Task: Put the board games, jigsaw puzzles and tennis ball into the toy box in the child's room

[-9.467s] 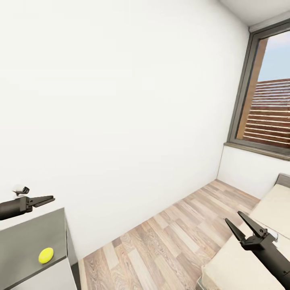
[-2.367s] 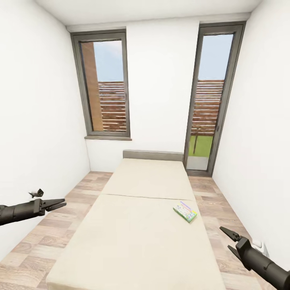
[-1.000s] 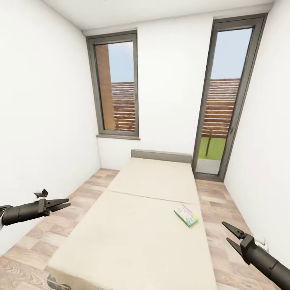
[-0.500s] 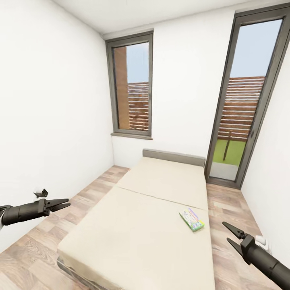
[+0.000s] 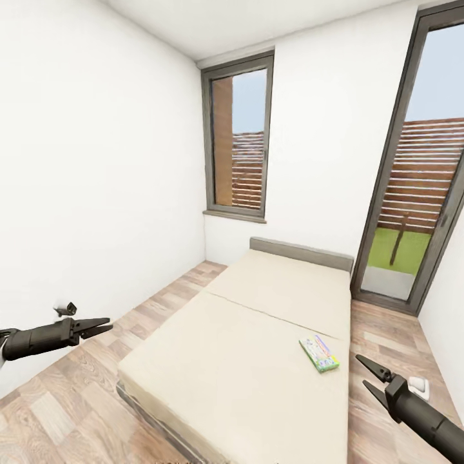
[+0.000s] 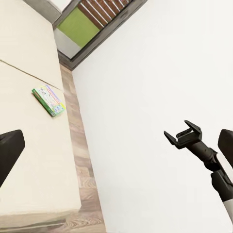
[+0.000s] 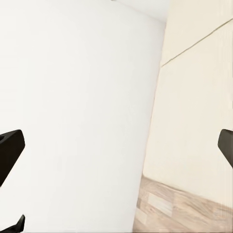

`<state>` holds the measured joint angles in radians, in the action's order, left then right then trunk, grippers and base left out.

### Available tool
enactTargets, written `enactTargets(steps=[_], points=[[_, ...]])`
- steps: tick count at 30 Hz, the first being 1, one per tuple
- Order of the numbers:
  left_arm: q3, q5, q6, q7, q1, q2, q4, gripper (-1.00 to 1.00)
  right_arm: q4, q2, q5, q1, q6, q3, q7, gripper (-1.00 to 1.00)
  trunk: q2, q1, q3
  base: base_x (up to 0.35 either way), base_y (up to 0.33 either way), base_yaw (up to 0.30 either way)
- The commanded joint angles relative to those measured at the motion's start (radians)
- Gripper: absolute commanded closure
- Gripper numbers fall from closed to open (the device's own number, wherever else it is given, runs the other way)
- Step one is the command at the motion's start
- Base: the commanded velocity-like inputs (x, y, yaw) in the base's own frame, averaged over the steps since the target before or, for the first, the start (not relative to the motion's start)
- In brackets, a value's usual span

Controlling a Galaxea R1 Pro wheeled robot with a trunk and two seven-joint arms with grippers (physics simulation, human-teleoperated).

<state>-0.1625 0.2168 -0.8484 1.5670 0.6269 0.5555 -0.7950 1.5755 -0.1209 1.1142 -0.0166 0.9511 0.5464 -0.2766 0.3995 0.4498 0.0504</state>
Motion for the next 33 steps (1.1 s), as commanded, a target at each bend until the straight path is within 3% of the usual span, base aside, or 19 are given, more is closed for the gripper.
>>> enactTargets(steps=[1,33], points=[[0.0,-0.001,-0.011,0.004,0.001,0.0,0.0,-1.0,0.0,0.0,-0.008,0.0,0.003,0.001,-0.009,-1.0,0.0,0.0,0.0,-0.088,-0.062,0.285],[0.001,-0.001,-0.009,0.004,0.001,0.0,0.0,-1.0,0.0,0.0,-0.008,0.004,0.003,0.0,-0.007,-1.0,0.0,0.0,-0.004,-0.087,-0.007,0.285]])
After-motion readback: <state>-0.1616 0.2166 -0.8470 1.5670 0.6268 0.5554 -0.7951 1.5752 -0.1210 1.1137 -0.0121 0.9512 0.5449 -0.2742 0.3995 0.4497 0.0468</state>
